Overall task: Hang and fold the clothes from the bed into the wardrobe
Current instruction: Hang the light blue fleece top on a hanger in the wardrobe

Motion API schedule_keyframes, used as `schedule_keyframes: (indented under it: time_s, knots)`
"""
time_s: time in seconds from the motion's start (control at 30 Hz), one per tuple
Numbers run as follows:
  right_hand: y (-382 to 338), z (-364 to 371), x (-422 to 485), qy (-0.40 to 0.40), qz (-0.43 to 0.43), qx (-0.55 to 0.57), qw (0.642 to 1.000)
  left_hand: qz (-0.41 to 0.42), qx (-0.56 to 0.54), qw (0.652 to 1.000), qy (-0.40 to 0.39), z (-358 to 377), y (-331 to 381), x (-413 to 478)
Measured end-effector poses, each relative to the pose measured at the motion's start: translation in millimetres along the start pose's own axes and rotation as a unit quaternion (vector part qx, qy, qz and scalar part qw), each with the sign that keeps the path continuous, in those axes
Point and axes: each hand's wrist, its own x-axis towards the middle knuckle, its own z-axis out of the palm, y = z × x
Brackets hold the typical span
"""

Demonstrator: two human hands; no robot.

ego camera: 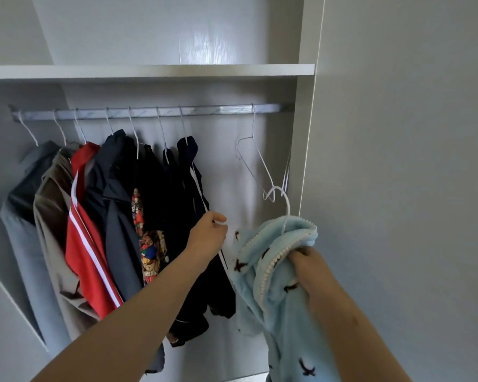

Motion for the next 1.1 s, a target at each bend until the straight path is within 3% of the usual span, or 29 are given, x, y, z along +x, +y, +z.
schedule_keyframes:
  time_s: [0.17, 0.3, 0.57, 0.8, 0.87, 1.0, 1.1]
  knots:
    - [-13.0, 29.3, 43.0, -0.001, 0.017, 0.036, 0.999, 0.069, 0.075, 0.995, 0.02, -18.3, -1.0, 46.2]
    - [-27.3, 54.0, 83.7, -0.086, -0.011, 0.16, 0.983, 0.165, 0.183, 0.969, 0.013, -29.4, 2.6, 103.2]
    - [-74.8, 115.0, 182.7, -0.039, -0.041, 0.118, 0.991, 0.283, 0.307, 0.908, 0.036, -45.1, 8.8, 223.4]
    - [-122.1, 172.9, 249.0, 0.002, -0.07, 0.077, 0.995, 0.311, 0.373, 0.874, 0.035, -75.3, 4.8, 296.8]
    - [-138.3, 185.8, 266.2, 0.021, -0.084, 0.064, 0.994, 0.311, 0.369, 0.876, 0.025, -83.2, 2.4, 310.4]
    - [-165.0, 209.1, 296.1, 0.032, -0.092, 0.057, 0.994, 0.276, 0.26, 0.924, -0.041, -97.6, -3.4, 325.7]
    - [-177.7, 223.7, 312.5, 0.038, -0.092, 0.042, 0.994, 0.274, 0.236, 0.931, -0.044, -103.1, -5.7, 329.8]
